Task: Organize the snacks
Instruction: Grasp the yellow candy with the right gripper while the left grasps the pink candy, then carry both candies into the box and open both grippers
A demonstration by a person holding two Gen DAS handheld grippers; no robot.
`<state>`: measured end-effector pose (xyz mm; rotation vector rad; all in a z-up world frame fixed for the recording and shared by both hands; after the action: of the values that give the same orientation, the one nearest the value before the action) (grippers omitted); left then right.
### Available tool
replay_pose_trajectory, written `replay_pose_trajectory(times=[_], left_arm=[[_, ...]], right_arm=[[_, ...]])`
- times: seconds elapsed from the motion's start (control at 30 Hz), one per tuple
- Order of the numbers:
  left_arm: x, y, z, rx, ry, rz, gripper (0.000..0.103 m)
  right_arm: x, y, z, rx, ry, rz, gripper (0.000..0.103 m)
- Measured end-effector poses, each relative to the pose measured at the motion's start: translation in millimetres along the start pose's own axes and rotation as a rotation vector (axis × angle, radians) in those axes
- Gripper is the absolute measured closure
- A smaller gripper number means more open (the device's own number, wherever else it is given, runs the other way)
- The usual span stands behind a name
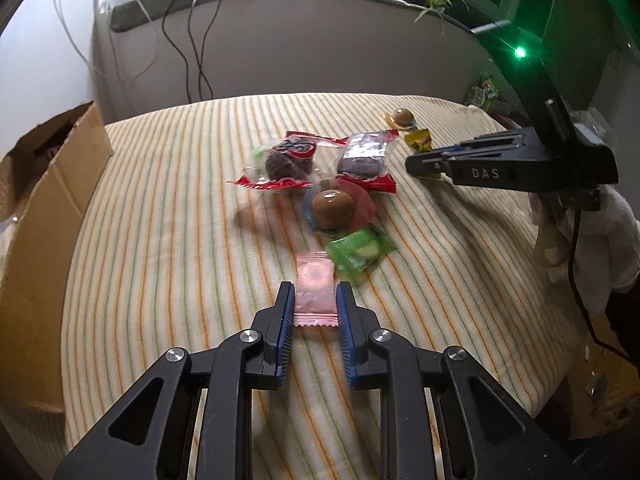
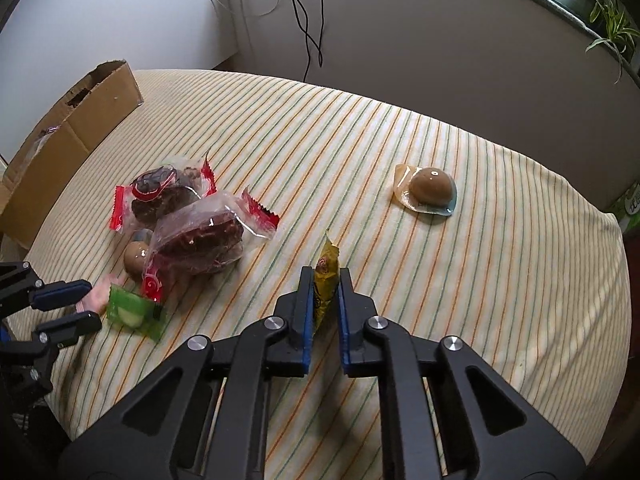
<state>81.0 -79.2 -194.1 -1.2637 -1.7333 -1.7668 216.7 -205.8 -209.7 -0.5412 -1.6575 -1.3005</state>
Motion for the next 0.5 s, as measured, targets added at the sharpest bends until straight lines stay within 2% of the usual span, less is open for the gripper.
replay_pose_trajectory(times=[0.5], left_arm=[[25.4, 5.2, 25.1, 0.082, 0.013, -0.067, 0.084]], right_arm=[[32.0, -3.1, -4.3, -0.036, 0.042, -0.057, 0.093]])
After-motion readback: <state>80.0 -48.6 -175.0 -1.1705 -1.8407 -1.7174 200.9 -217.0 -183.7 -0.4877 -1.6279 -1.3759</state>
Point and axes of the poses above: each gripper's, at about its wrist camera, not at the fingertips, and x roughly against the way its jaws point, z to its left, y to its top, the point moved 9 cm from there along -x, roughly the way its jaws point, and after that the axes turned 1 degree about x, right-handed, at the moved point
